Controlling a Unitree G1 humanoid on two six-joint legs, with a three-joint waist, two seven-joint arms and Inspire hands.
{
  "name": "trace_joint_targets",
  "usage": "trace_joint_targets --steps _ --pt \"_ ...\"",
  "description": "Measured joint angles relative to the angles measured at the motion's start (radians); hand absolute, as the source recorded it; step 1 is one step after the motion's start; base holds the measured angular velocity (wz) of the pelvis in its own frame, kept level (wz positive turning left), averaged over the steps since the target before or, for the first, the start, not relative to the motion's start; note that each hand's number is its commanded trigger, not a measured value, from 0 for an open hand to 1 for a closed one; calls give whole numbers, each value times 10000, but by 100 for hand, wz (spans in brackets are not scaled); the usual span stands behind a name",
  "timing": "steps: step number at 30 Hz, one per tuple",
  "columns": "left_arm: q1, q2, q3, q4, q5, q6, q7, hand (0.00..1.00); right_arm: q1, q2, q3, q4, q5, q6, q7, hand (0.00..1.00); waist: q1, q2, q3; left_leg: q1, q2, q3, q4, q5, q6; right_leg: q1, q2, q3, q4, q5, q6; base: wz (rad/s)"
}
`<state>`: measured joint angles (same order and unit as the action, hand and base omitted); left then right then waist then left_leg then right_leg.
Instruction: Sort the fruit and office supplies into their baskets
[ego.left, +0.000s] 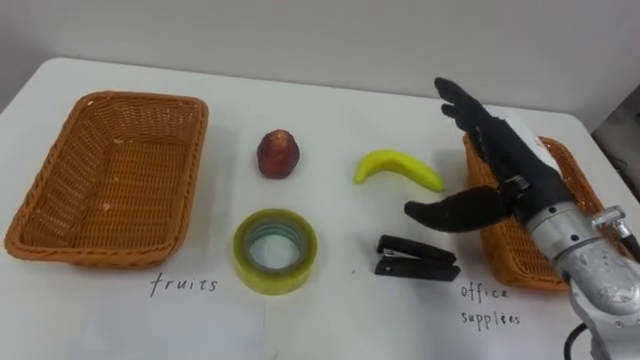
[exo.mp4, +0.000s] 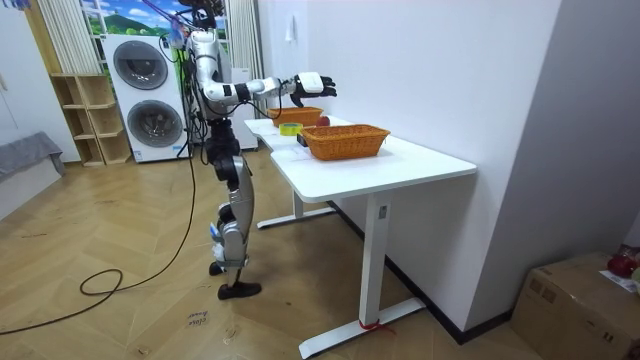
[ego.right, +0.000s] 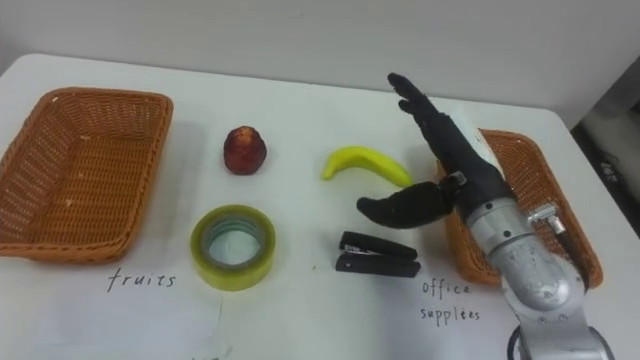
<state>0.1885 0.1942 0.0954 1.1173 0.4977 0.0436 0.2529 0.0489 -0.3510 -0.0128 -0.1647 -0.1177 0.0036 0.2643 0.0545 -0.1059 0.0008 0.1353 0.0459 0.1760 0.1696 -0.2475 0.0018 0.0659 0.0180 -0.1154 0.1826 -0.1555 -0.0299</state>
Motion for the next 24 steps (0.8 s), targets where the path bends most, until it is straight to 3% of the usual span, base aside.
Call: trace_joint_targets --steps 12,17,24 --pt "9 149 37 -455 178 16 -305 0 14 -28 -3 354 -137 233 1373 0 65 -152 10 -36 -14 -146 95 5 7 39 -32 -90 9 -2 -1 1" --pt "42 248 209 -566 183 113 -664 0 31 -28 -2 362 -342 623 2136 0 91 -294 21 -36 -7 -142 98 5 8 32 -34 -77 7 -1 -1 0" --pt "-8 280 197 -676 183 176 -806 0 62 -28 5 969 -526 636 2561 0 305 -351 21 -12 -10 -144 93 4 7 40 -26 -94 17 0 -2 0"
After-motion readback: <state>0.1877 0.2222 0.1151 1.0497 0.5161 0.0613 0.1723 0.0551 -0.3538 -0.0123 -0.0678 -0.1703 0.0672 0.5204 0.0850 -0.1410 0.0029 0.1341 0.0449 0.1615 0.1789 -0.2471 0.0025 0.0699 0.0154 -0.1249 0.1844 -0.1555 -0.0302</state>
